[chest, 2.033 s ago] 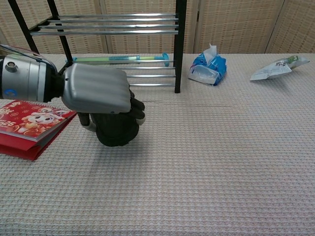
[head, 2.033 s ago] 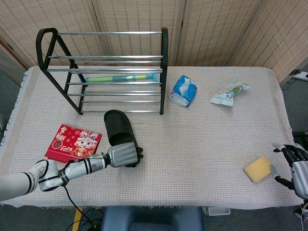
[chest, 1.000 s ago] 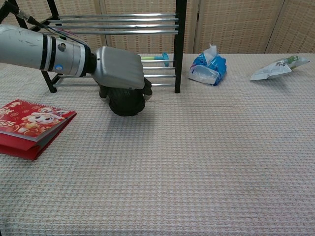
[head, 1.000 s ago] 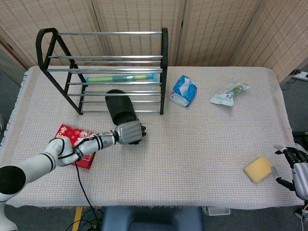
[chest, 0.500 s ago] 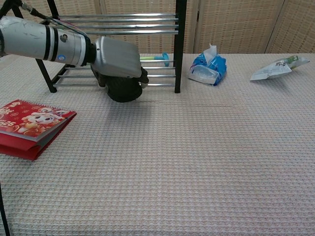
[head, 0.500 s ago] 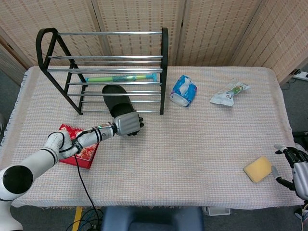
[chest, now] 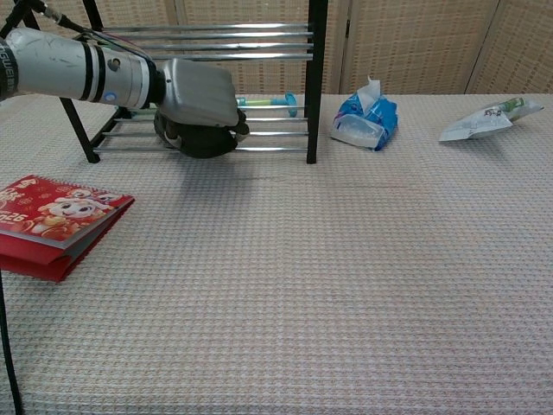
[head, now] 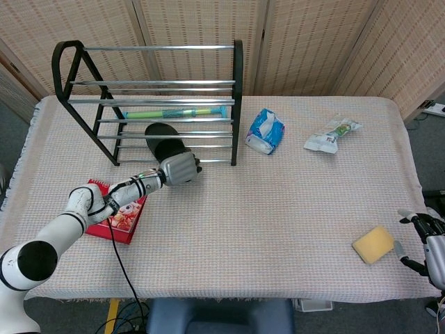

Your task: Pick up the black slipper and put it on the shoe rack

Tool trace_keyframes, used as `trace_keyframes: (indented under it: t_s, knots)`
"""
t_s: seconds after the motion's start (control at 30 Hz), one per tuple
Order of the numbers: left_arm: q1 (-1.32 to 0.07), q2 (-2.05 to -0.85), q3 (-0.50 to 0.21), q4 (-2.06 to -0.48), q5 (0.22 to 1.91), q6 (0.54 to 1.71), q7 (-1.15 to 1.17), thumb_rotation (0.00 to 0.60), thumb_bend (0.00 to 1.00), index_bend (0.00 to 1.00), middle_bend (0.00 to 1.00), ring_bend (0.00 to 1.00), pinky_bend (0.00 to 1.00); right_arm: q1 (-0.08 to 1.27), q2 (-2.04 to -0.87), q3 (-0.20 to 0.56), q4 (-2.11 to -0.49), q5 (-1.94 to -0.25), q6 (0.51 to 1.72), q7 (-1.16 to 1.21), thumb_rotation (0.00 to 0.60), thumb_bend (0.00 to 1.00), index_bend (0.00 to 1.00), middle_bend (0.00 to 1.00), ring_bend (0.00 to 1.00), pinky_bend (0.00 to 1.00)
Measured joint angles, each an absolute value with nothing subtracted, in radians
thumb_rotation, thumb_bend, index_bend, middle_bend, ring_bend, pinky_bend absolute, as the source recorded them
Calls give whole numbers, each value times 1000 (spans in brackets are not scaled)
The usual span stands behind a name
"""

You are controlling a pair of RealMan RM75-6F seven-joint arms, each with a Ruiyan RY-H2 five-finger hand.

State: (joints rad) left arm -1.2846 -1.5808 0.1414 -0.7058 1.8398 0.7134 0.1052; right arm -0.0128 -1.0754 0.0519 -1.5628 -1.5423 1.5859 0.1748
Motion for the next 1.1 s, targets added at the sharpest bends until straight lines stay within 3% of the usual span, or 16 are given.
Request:
trace_keyframes:
  t_s: [0.3, 0.57, 0.67, 1.1]
  knots:
    - [-1262, -1573, 94, -727, 1732, 588, 280, 600, 185, 299, 419, 363, 560, -14, -1077, 51, -1561, -1543, 1584, 177, 600, 384, 204, 365, 255, 224]
    - [-1223, -1517, 23, -866, 1594, 519, 514, 600, 185, 168, 246, 265, 476, -17, -1078, 51, -1558, -1546, 1591, 180, 600, 388, 204, 368, 257, 224]
    - [-1205, -1496, 0, -917, 1538, 509, 604, 600, 185, 142, 214, 240, 437, -18, -1079, 51, -1558, -1549, 1594, 180, 600, 389, 204, 368, 257, 224]
    - [-1152, -1436, -44, -1163, 1384, 566, 874, 600, 185, 156, 212, 238, 435, -18, -1081, 51, -1560, -1554, 1595, 177, 600, 390, 204, 368, 257, 224]
